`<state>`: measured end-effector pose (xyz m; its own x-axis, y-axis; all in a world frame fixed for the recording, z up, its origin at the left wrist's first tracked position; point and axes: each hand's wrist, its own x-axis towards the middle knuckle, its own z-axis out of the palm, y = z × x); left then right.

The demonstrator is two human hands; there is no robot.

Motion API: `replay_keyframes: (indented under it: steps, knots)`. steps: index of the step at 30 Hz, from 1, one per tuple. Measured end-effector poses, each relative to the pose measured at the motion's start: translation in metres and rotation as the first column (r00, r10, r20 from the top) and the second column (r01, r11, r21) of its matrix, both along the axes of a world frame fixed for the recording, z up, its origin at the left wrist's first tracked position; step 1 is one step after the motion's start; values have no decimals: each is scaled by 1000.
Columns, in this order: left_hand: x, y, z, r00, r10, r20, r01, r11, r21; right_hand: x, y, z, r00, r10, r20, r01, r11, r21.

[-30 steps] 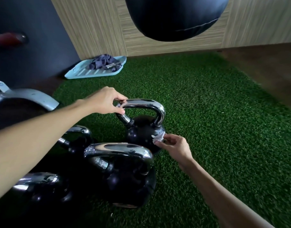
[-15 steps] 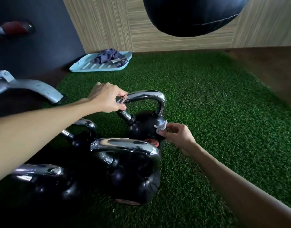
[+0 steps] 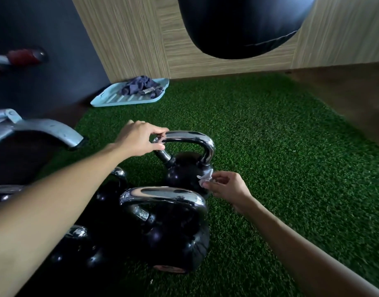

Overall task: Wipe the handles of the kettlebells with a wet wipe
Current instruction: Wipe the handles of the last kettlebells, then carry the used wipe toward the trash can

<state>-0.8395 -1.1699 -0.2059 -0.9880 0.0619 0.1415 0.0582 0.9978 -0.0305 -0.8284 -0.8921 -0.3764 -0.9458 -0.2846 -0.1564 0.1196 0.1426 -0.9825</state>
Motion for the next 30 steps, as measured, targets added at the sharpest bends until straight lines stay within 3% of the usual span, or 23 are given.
replay_keyframes:
  steps: [4, 8, 11, 16, 21, 24, 30]
  knots:
    - [5, 6, -4, 998, 60, 4, -60, 986, 157, 7, -6, 12, 999, -46, 5, 46, 999, 18]
    - [7, 2, 1, 989, 11, 144, -41, 978, 207, 8, -11, 30, 987, -123, -105, 131, 989, 65]
    - [11, 14, 12, 996, -16, 83, -11, 951, 310, 18, -11, 54, 951, -201, -235, 243, 956, 163]
    - [44, 50, 39, 994, -106, 30, 89, 933, 348, 53, 6, 99, 870, -274, -411, 425, 840, 339]
    - [103, 84, 66, 973, -188, -136, 224, 913, 340, 134, 11, 164, 842, -343, -416, 530, 668, 522]
    - [149, 105, 90, 970, -224, -93, 242, 913, 329, 192, 18, 219, 851, -355, -388, 526, 570, 631]
    - [257, 150, 174, 930, -355, 91, 316, 903, 290, 316, 45, 349, 756, -589, -286, 582, 404, 706]
